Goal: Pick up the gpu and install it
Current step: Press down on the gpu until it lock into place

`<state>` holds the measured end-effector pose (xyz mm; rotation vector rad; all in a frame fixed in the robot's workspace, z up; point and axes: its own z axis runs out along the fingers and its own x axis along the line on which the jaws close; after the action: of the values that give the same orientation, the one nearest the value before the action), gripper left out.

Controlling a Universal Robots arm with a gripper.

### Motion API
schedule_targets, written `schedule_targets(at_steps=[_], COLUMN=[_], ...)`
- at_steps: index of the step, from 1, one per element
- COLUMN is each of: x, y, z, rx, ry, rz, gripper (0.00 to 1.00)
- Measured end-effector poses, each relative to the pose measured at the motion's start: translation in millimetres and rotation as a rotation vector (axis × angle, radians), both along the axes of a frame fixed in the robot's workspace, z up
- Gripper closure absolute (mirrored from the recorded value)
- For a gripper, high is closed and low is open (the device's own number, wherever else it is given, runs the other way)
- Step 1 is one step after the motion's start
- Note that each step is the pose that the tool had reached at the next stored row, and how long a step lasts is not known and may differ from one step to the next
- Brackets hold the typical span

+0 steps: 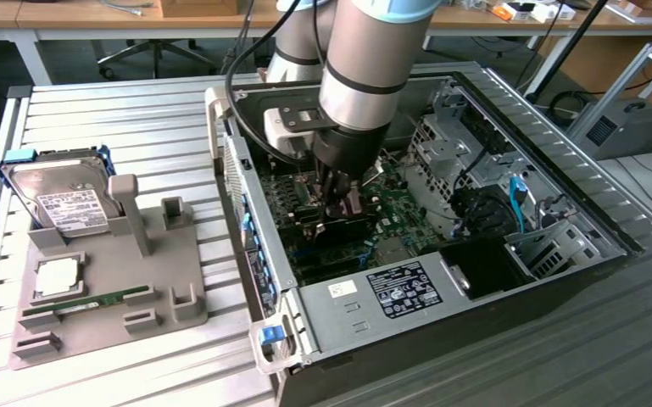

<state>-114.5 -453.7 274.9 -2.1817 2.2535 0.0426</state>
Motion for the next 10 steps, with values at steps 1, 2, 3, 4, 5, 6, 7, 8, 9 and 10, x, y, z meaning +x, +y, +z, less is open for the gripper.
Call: schedule_targets(at_steps=[1, 2, 3, 4, 5, 6, 7, 8, 9, 10], x=[0.0, -0.1, -0.1, -0.1, -0.1, -0.2, -0.2, -0.2, -0.2, -0.2], y=[0.0, 0.2, 0.3, 0.4, 0.7, 0.9, 1.1, 1.1, 1.2, 1.3], z=[-0.1, -0.2, -0.2, -0.2, -0.2, -0.2, -0.2, -0.2, -0.2, -0.2], rx=[0.0001, 0.0003, 0.0004, 0.0004, 0.0004, 0.0005, 0.0004, 0.0004, 0.0003, 0.0003], ry=[-0.0001, -0.0002, -0.0002, -0.0003, -0.0003, -0.0003, -0.0002, -0.0003, -0.0003, -0.0003], rz=[0.0, 0.0, 0.0, 0.0, 0.0, 0.0, 0.0, 0.0, 0.0, 0.0], gripper=[0.89, 0.89, 0.89, 0.89, 0.89, 0.89, 0.89, 0.89, 0.89, 0.89])
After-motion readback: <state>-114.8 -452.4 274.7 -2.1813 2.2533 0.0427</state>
